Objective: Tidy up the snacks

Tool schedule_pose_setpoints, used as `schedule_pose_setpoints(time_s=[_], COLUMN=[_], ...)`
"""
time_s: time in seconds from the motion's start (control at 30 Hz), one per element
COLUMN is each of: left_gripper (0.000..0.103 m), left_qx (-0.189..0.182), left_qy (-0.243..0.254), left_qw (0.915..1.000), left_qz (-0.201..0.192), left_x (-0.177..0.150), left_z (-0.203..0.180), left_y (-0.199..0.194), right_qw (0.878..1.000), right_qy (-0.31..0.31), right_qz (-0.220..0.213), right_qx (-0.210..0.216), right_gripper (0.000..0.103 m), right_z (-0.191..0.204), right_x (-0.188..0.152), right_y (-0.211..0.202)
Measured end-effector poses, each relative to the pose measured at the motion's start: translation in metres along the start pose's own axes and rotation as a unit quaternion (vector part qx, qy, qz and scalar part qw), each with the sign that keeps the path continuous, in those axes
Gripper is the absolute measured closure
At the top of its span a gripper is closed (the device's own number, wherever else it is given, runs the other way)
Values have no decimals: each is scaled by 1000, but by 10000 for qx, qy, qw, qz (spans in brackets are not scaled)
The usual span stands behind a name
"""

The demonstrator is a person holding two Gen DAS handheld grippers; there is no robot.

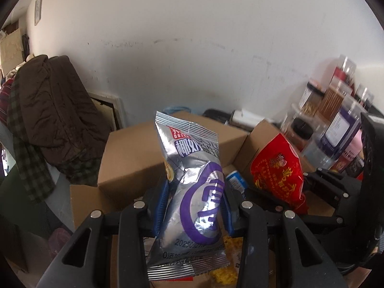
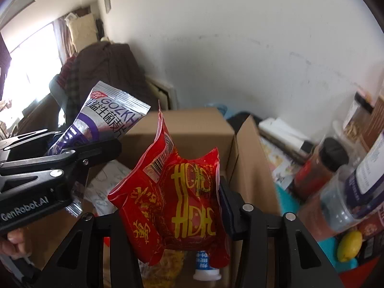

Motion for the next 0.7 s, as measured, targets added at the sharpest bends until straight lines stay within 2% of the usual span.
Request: schedule_pose_setpoints(time_s=[0.17,0.3,0.4,0.53,0.63,0.67,0.7], left_gripper=[65,65,65,65,62,58,50], left_qx=[-142,83,65,75,153,157,171], left_qy=[-134,58,14,-80,-92,-85,-75], left_qw=[9991,9980,9962,9929,9925,9927,9928], left_qz=[382,621,870,1183,1207,1190,1185], left_x=[-5,-9,-12,-15,-16,-16,-16], left_z=[3,0,0,4,4,3,4], left_y=[19,33,43,54,56,55,53], right_qw=[9996,9986,9968,9950,9928,9919,9913], right_qy=[-76,-261,-398,-567,-695,-737,-768], right_qz=[278,401,507,618,718,767,797], right_qx=[-41,-234,-469,-535,-657,-694,-716], right_gripper=[58,58,58,50,47,45,44], right_z=[7,14,18,21,24,25,25], right_x=[-5,-6,-8,-9,-10,-11,-11], right_y=[10,13,17,22,26,28,29])
Point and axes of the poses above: each gripper's, at about its wrist camera, not at the fingertips, and y roughly the way its jaws point, z to its left, x to its top, the point moved 1 cm from there along y, roughly the way its jaws point, and after that the axes turned 2 degrees about y, right-handed, at the moved point
